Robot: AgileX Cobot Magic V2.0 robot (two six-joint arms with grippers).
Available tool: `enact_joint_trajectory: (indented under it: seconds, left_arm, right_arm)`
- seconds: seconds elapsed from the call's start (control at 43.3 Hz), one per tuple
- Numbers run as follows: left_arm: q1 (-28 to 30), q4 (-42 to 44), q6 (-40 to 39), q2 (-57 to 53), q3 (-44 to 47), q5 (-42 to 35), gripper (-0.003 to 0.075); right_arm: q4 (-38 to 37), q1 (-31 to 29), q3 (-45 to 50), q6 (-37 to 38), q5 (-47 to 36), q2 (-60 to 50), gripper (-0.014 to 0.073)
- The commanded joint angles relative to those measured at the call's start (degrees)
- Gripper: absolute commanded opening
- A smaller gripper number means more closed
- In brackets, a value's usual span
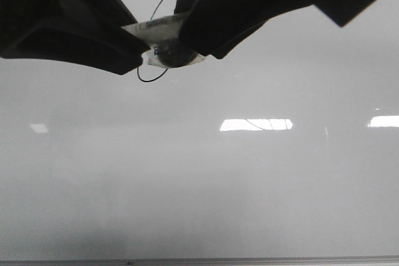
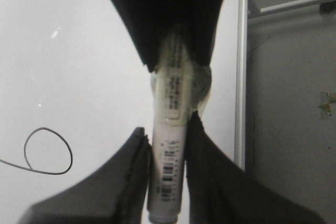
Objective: Write number 6 on whiteboard
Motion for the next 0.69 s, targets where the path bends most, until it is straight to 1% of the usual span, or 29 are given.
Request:
enact_joint_trajectory:
  seconds: [0.0,0.069,0.139,0.185,0.231,0.254,0.277,0.3,0.37,0.416,0.462,0.555,0.601,0.67]
  left_arm:
    - [-0.4,-0.5,-0.1,-0.8,-2.0,-4.2,0.0092]
    - [-0.4,-0.5,-0.1,-0.8,-2.0,-4.2,0.0061]
    - [-0.4,-0.5,-0.1,-0.8,-2.0,-4.2,0.0038]
    - [-0.4,-0.5,-0.1,-0.8,-2.0,-4.2,0.0029]
    - [-0.4,-0.5,-0.6,-0.8,-2.0,-3.9,0.0029]
    - [-0.4,-0.5,-0.8,-0.8,-2.0,-3.8,0.0029]
    - [-0.1,-0.5,-1.3,-0.8,-2.0,-3.5,0.0029]
    - [0.3,-0.5,-1.7,-0.8,-1.9,-3.4,0.0029]
    - [2.0,-0.5,-3.7,-1.1,-1.5,-3.4,0.0029]
    - [4.0,-0.6,-4.9,-1.5,-0.8,-3.4,0.0029]
    - [6.1,-1.1,-5.5,-2.2,0.0,-3.7,0.0029]
    - [11.6,-4.5,-5.5,-4.6,2.5,-4.5,0.0029]
    - [14.5,-6.4,-5.5,-6.2,3.6,-5.2,0.0029]
    - [19.2,-11.6,-5.6,-9.1,4.7,-6.0,0.0029]
  right_arm:
    - [0.8,-0.1,-1.6,-0.3,-3.6,-1.7,-0.0039]
    - [0.8,-0.1,-1.6,-0.3,-3.9,-1.6,0.0043]
    - [0.8,-0.1,-1.6,-0.2,-4.9,-1.6,0.0182]
    - [0.8,-0.2,-1.6,0.6,-5.5,-1.6,0.0313]
    - [0.8,-0.6,-1.6,1.3,-5.6,-1.9,0.0421]
    - [0.8,-0.9,-1.6,1.6,-5.6,-2.0,0.0464]
    - [0.8,-1.6,-1.6,2.4,-5.6,-2.3,0.0483]
    - [0.8,-2.2,-1.5,3.2,-5.5,-2.6,0.0490]
    - [0.8,-4.8,-0.9,6.1,-5.4,-4.1,0.0468]
    - [0.8,-6.7,0.2,7.6,-5.5,-5.5,0.0439]
    - [0.8,-9.0,2.1,9.2,-5.7,-7.7,0.0393]
    - [0.8,-13.7,6.7,12.7,-7.0,-13.0,0.0335]
    - [0.8,-16.8,10.2,15.9,-8.4,-16.8,0.0318]
    - [0.8,-21.0,14.7,20.9,-10.6,-22.0,0.0297]
